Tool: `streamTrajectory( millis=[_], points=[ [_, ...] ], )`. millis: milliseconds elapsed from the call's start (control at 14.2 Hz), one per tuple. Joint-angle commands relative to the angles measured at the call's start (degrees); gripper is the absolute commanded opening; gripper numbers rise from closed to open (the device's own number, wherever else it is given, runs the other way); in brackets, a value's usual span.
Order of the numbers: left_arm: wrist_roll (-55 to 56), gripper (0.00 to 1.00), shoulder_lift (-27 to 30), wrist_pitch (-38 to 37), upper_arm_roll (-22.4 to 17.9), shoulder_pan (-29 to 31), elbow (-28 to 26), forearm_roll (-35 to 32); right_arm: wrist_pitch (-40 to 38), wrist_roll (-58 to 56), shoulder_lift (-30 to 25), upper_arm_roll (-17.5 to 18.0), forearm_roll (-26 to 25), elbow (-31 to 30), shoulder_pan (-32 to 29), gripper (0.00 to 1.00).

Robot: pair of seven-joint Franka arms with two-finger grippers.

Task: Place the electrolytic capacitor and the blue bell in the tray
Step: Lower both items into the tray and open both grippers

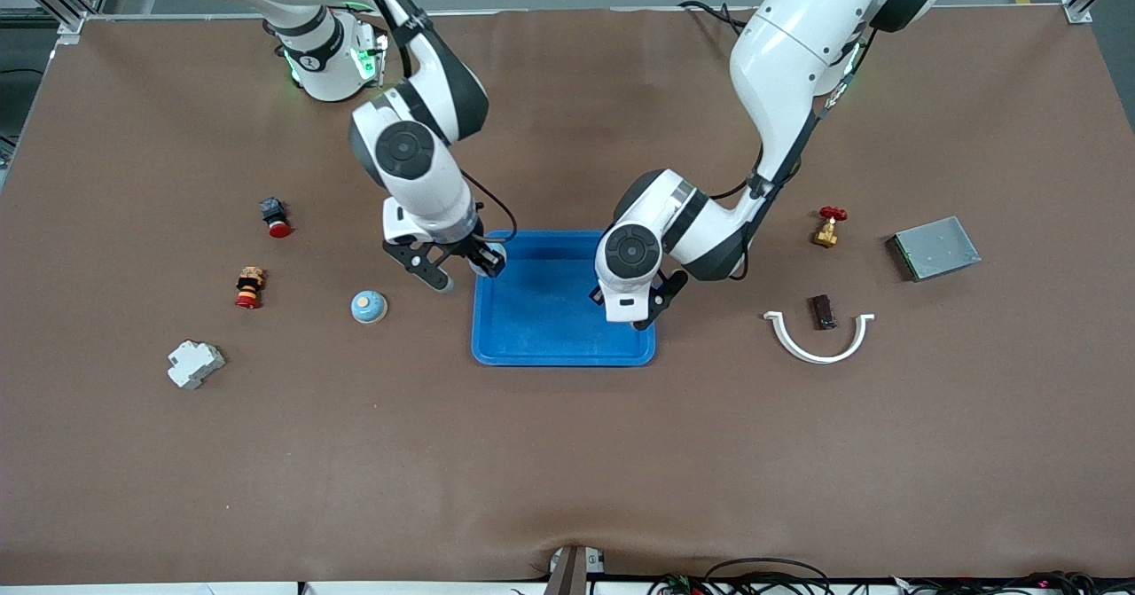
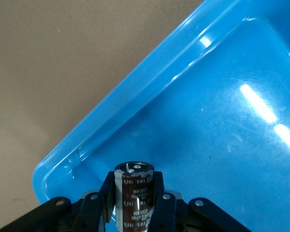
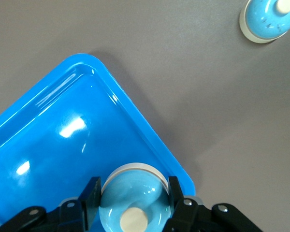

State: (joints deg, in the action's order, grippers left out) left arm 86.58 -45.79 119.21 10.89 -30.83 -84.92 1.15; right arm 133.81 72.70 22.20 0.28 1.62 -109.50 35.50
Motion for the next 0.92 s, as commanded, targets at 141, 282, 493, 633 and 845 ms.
streamTrajectory(
  millis=[141, 282, 493, 633, 845],
  points=[
    [1.7, 0.0, -0.3, 1.2, -0.6, -0.8, -0.2, -1.5, -0.3, 6.3, 6.8, -0.7, -3.2, 6.2, 2.8, 0.0],
    [1.7, 0.0, -0.3, 1.2, -0.6, -0.8, -0.1, -1.6, 0.6, 8.1, 8.5, -0.6, -4.3, 7.0, 3.4, 0.0],
    [1.7, 0.1, -0.3, 1.2, -0.6, -1.0, -0.1, -1.6, 3.0, 10.1, 11.5, -0.6, -5.8, 8.0, 3.4, 0.0],
    [1.6, 0.42, -0.3, 1.2, -0.5, -1.0, 0.0, -1.6, 4.2, 10.2, 12.6, -0.7, -6.2, 8.1, 3.9, 0.0],
    [1.4, 1.0, -0.2, 1.2, -0.6, -1.1, 0.3, -1.8, 4.6, 11.6, 13.6, -0.9, -6.5, 8.1, 4.6, 0.0]
  ],
)
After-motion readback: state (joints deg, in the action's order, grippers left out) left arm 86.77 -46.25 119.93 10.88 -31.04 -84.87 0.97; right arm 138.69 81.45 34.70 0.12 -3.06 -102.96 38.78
